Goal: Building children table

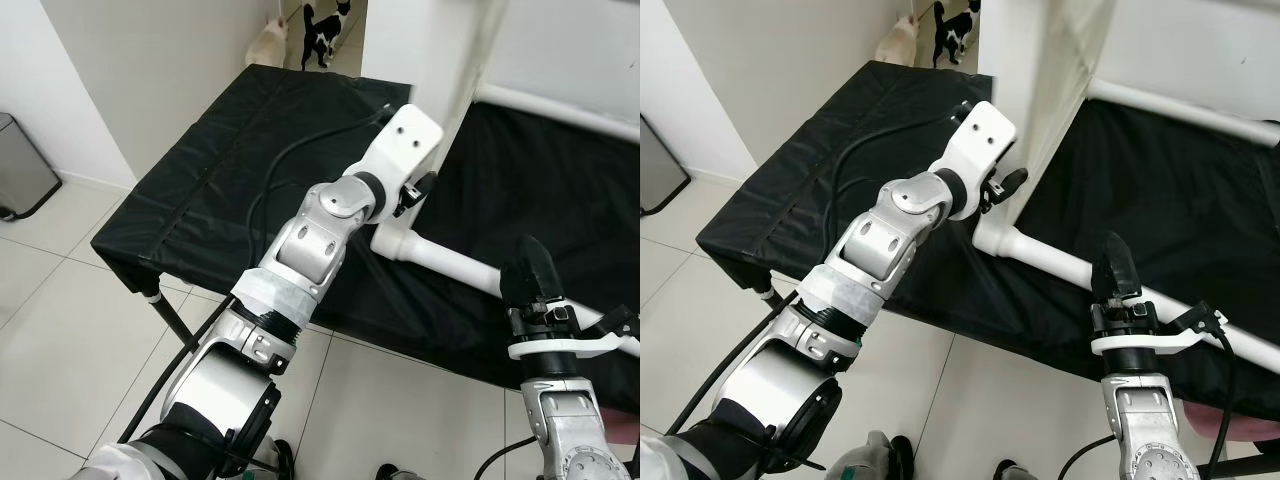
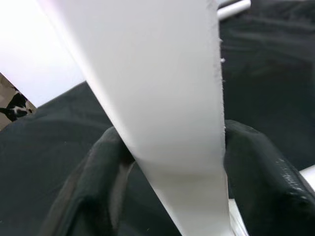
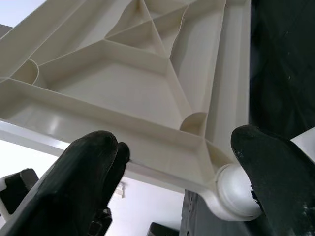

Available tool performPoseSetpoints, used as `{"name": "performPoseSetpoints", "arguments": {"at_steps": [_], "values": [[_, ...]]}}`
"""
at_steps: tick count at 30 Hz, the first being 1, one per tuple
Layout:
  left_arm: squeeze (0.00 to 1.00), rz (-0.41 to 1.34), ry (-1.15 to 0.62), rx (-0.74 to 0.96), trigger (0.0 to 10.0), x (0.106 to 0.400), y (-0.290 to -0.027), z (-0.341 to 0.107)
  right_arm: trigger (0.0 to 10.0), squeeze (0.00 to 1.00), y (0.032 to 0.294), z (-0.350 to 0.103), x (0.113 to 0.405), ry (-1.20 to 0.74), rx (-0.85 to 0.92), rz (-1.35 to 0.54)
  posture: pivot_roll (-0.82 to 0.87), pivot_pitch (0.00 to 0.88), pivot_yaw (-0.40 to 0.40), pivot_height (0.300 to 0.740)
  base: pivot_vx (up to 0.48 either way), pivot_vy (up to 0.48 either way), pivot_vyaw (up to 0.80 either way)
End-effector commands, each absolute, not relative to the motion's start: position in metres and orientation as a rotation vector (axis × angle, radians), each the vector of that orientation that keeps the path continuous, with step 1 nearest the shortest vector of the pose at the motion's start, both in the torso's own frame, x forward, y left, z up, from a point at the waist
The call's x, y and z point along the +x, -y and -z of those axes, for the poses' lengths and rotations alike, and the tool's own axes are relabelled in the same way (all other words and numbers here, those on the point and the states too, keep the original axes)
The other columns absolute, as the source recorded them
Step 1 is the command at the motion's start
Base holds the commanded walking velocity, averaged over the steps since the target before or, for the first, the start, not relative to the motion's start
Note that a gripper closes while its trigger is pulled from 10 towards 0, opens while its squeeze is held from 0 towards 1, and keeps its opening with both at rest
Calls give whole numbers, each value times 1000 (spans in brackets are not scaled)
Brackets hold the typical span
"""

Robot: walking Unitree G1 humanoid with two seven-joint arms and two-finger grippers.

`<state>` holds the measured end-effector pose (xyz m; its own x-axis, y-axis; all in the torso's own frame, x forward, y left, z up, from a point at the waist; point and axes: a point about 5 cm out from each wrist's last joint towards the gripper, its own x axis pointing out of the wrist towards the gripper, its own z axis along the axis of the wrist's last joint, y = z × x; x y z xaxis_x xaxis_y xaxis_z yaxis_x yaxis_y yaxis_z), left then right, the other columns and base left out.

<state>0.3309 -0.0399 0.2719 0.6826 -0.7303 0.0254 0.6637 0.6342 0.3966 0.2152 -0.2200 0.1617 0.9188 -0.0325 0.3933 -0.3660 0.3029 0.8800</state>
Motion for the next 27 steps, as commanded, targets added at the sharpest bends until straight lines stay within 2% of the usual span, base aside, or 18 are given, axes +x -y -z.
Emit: {"name": "performPoseSetpoints", "arguments": {"at_steps": [1,6,7,8,13,16,20,22,27], "values": [[1000,744,393,371,10000,318,44,-308,10000,0,205,-154,219,384,1373,-212,-51,47,42,740,0,0,0],[1000,749,377,362,10000,317,42,-307,10000,0,208,-155,223,382,1364,-216,-50,46,39,740,0,0,0],[710,747,379,370,10000,317,41,-307,10000,0,208,-155,224,380,1361,-221,-49,45,34,740,0,0,0],[0,757,375,360,10000,315,39,-305,10000,0,209,-155,225,375,1350,-228,-48,43,30,740,0,0,0],[0,843,377,243,10000,306,22,-297,10000,0,209,-157,229,357,1305,-248,-42,40,16,740,0,0,0],[0,860,385,228,10000,303,19,-296,10000,0,210,-157,230,354,1303,-250,-42,40,16,740,0,0,0],[0,1006,404,146,10000,279,-5,-281,10000,0,209,-159,245,320,1247,-286,-18,37,-15,740,0,0,0],[0,1022,403,141,10000,276,-8,-278,10000,0,208,-159,246,315,1242,-291,-18,37,-15,740,0,0,0],[0,1038,305,139,10000,268,-32,-250,10000,0,204,-162,264,282,1193,-322,5,32,-44,740,0,0,0]]}}
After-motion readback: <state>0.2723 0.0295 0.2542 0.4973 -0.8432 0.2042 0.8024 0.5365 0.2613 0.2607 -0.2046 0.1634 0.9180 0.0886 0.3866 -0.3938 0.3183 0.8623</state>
